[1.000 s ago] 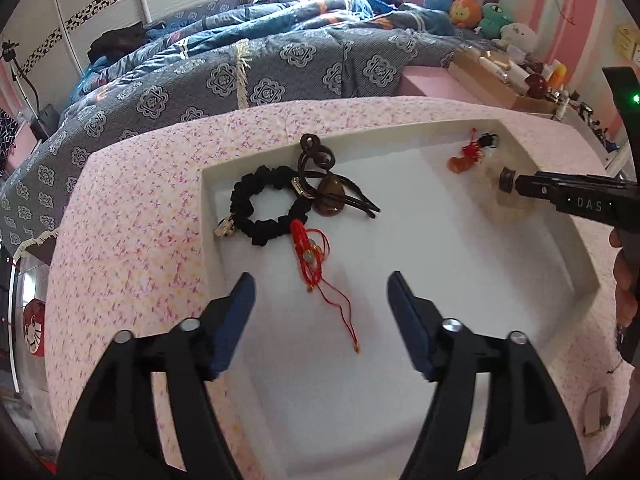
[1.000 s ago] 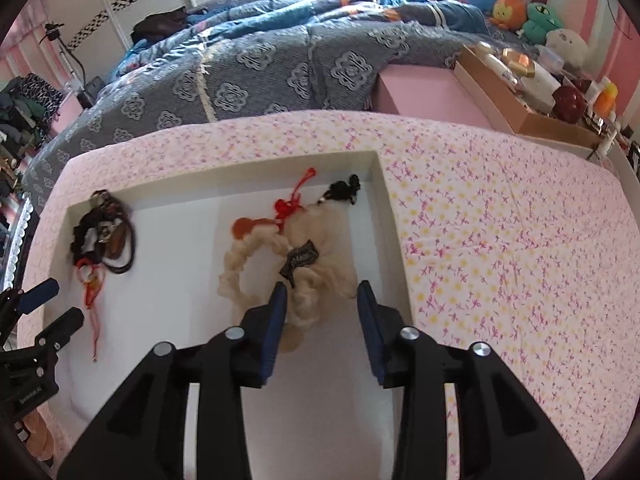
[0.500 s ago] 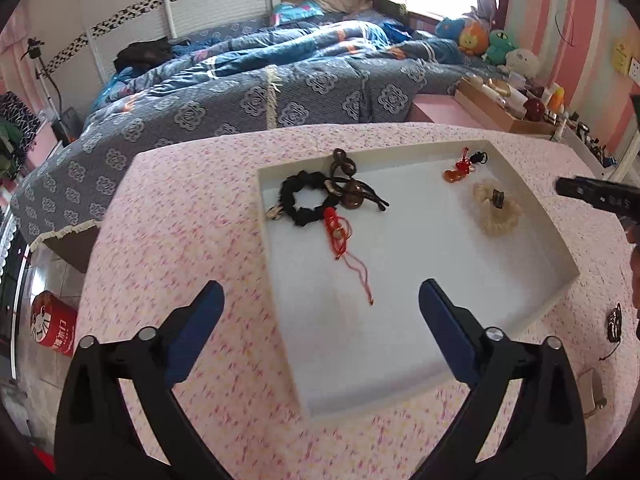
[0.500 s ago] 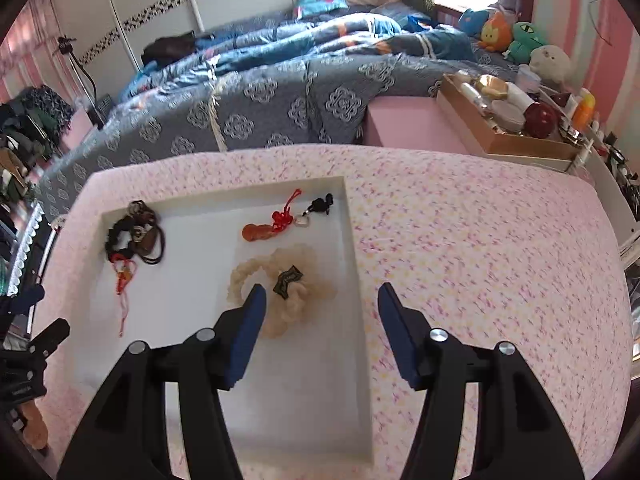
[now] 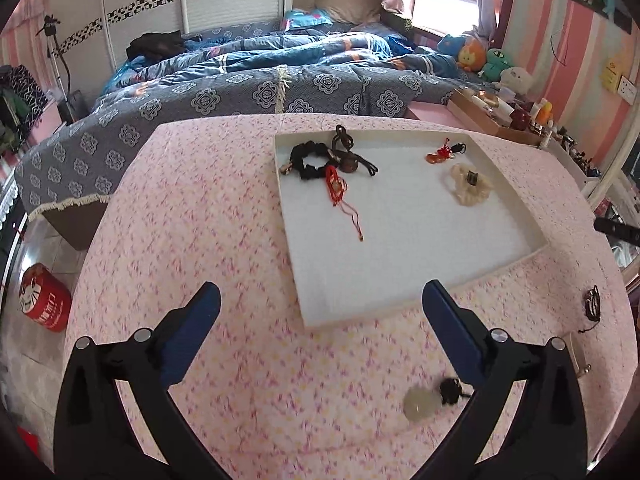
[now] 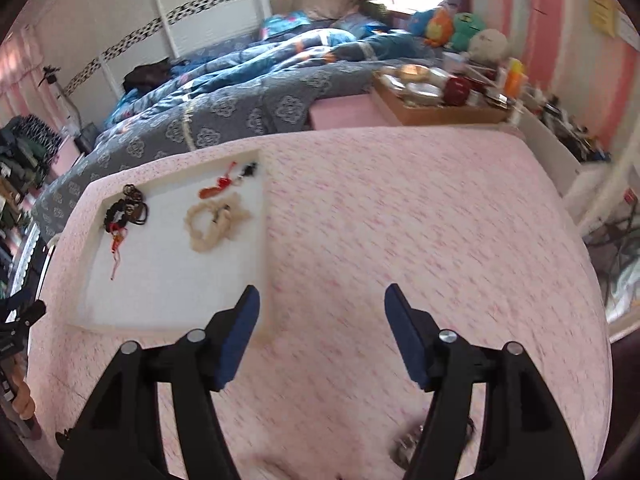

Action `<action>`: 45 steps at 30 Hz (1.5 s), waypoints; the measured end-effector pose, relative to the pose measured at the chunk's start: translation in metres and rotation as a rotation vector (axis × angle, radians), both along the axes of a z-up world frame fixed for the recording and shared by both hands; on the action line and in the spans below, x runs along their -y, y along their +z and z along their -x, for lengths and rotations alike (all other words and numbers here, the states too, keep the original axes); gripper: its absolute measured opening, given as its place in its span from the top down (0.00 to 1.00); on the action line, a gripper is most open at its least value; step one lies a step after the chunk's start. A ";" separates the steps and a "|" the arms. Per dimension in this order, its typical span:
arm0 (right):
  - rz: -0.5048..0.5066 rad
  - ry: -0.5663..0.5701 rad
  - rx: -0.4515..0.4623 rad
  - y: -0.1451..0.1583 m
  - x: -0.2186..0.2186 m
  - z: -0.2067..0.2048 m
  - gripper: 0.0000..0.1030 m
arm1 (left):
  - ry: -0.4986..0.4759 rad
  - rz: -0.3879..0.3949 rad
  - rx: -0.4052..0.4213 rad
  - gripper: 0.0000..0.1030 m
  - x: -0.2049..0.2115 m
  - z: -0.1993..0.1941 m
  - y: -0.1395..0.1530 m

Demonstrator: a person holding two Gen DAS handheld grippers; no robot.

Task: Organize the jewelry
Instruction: 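Move both open tools back toward the jade pendant and black cord bracelet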

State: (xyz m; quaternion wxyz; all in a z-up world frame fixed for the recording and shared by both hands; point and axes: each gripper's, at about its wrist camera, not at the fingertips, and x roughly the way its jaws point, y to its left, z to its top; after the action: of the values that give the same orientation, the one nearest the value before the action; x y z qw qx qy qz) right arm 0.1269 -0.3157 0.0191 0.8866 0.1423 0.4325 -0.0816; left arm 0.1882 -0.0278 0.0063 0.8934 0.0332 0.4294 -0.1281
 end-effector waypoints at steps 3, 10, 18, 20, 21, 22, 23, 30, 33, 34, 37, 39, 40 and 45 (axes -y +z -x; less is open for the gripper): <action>-0.015 -0.025 0.008 -0.004 0.010 0.025 0.36 | 0.001 0.014 -0.009 0.03 -0.006 0.012 -0.001; -0.007 -0.065 0.013 -0.011 0.018 0.071 0.36 | 0.004 0.030 -0.015 0.03 -0.012 0.038 -0.004; 0.004 -0.068 0.022 -0.021 0.015 0.097 0.36 | 0.000 0.010 -0.026 0.03 -0.008 0.058 -0.010; 0.014 -0.069 0.022 -0.023 0.013 0.101 0.36 | -0.008 0.018 -0.033 0.03 -0.006 0.061 -0.011; 0.018 -0.070 0.021 -0.024 0.013 0.103 0.36 | -0.011 0.017 -0.036 0.03 -0.004 0.063 -0.012; 0.020 -0.071 0.021 -0.026 0.013 0.105 0.36 | -0.012 0.013 -0.038 0.03 -0.002 0.064 -0.013; 0.020 -0.072 0.020 -0.026 0.013 0.106 0.36 | -0.015 0.008 -0.040 0.03 0.001 0.066 -0.014; 0.011 -0.075 0.009 -0.038 0.013 0.114 0.36 | -0.044 0.023 -0.050 0.03 0.018 0.080 -0.019; 0.021 -0.080 0.001 -0.044 0.011 0.116 0.36 | -0.051 0.028 -0.062 0.03 0.027 0.084 -0.024; 0.025 -0.080 -0.001 -0.046 0.010 0.117 0.36 | -0.056 0.027 -0.066 0.03 0.031 0.085 -0.025; 0.024 -0.080 -0.008 -0.051 0.010 0.118 0.36 | -0.057 0.001 -0.072 0.03 0.043 0.087 -0.031; 0.015 -0.081 -0.012 -0.055 0.011 0.119 0.36 | -0.048 -0.024 -0.067 0.03 0.052 0.089 -0.036; 0.010 -0.083 -0.015 -0.058 0.011 0.119 0.36 | -0.052 -0.029 -0.065 0.04 0.055 0.091 -0.038; 0.003 -0.079 -0.027 -0.067 0.010 0.122 0.36 | -0.077 -0.085 -0.049 0.12 0.080 0.100 -0.051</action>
State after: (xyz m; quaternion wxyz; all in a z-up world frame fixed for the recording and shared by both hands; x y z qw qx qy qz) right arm 0.0045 -0.3253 -0.0482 0.8770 0.1567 0.4384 -0.1190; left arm 0.0885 -0.1073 -0.0450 0.8749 0.0844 0.4544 -0.1449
